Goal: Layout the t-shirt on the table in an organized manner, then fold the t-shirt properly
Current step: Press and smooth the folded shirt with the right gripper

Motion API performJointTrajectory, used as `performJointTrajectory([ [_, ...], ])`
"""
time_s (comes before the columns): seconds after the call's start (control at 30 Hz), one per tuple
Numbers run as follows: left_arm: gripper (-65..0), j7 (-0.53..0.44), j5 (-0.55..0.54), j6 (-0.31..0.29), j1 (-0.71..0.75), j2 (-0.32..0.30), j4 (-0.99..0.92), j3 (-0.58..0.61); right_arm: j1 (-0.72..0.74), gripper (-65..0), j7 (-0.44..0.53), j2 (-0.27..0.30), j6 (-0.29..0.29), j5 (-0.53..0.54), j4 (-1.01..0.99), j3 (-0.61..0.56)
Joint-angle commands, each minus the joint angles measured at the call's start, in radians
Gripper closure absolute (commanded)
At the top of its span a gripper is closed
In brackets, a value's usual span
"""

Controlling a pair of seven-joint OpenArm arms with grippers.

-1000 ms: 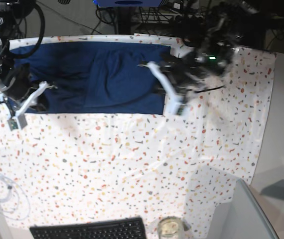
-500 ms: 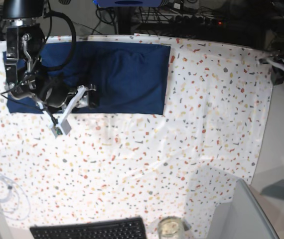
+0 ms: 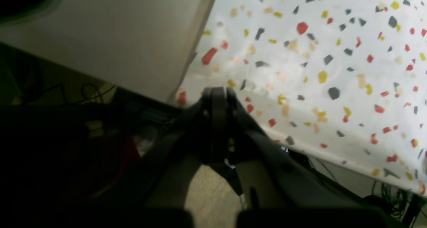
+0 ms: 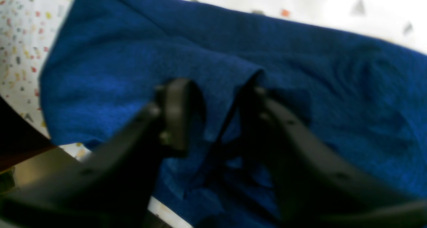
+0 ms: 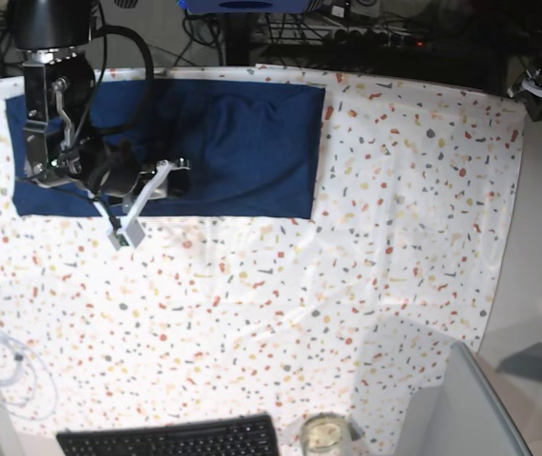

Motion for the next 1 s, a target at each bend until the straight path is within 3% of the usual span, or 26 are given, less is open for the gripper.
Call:
performJointTrajectory([
  [0.0,0.0,-0.019,-0.013,-0.004,0.005,-0.016,0.015,-0.008,0.008,-8.1,0.007,0.003,0.006,0.018,0.017,0.002],
  [0.03,0.0,-0.019,-0.013,-0.004,0.005,-0.016,0.015,-0.008,0.007,-0.9,0.006,0.005,0.006,0.018,0.017,0.002],
  [0.07,0.0,-0.019,-0.013,-0.004,0.003,-0.016,0.015,-0.006,0.002,0.0,0.006,0.006,0.006,0.018,0.017,0.002],
  [0.13,0.0,-0.019,-0.012,-0.004,-0.009,-0.016,0.011,-0.006,-0.01,-2.7,0.006,0.009,0.006,0.018,0.017,0.002],
  [0.23,0.0,-0.019,-0.012,-0.004,-0.014,-0.018,0.004,-0.006,-0.013,0.0,0.004,0.012,0.002,0.018,0.017,0.002],
  [0.6,0.0,-0.019,-0.012,-0.004,-0.014,-0.018,0.004,-0.005,-0.007,-0.2,-0.02,0.042,-0.003,0.013,0.086,0.003],
  [0.97,0.0,-0.019,-0.012,-0.004,-0.015,-0.016,0.004,-0.005,0.065,-2.6,-0.03,0.043,-0.005,0.013,-0.052,0.002],
])
